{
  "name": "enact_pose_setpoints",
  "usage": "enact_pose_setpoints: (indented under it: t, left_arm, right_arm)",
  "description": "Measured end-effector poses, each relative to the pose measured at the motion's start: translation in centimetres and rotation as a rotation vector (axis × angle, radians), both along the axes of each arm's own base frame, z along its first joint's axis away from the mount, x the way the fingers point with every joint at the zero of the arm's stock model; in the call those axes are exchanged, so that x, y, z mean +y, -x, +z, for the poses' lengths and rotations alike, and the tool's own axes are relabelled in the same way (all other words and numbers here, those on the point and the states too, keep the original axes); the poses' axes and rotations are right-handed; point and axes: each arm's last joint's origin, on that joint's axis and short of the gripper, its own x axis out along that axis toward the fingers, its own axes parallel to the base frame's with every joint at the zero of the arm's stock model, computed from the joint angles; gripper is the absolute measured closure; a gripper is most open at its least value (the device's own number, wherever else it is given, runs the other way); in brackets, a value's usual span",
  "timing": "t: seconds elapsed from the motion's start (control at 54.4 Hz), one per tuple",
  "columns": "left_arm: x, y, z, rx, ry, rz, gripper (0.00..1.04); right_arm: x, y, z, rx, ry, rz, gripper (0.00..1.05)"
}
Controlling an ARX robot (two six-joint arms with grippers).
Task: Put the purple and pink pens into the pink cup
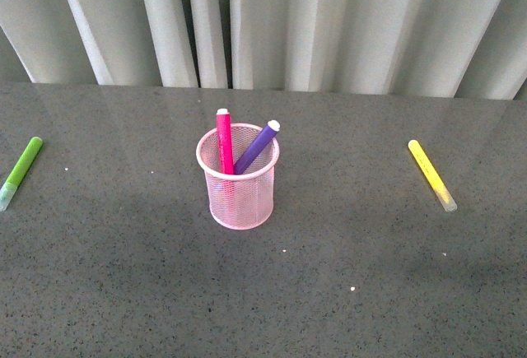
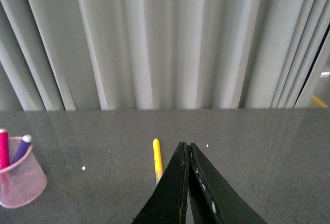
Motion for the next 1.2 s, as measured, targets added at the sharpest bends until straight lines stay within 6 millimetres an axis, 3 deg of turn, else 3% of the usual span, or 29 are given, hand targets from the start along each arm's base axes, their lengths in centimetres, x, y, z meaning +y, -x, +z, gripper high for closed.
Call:
enact_pose_setpoints:
  t: [0.294,0.901,1.195]
  left_arm:
    - [0.0,0.0,0.01,-0.001,0.0,0.0,0.07]
    - [0.0,0.0,0.01,-0.001,0.0,0.0,0.07]
    - [0.0,0.0,0.01,-0.001,0.0,-0.001,0.07]
  right_arm:
    - [0.0,0.15,0.14,-0.018,-0.001,0.001,1.0]
    - [0.0,0.15,0.14,-0.018,-0.002,0.001,0.05]
    - [0.0,0.15,0.14,-0.018,-0.002,0.001,0.07]
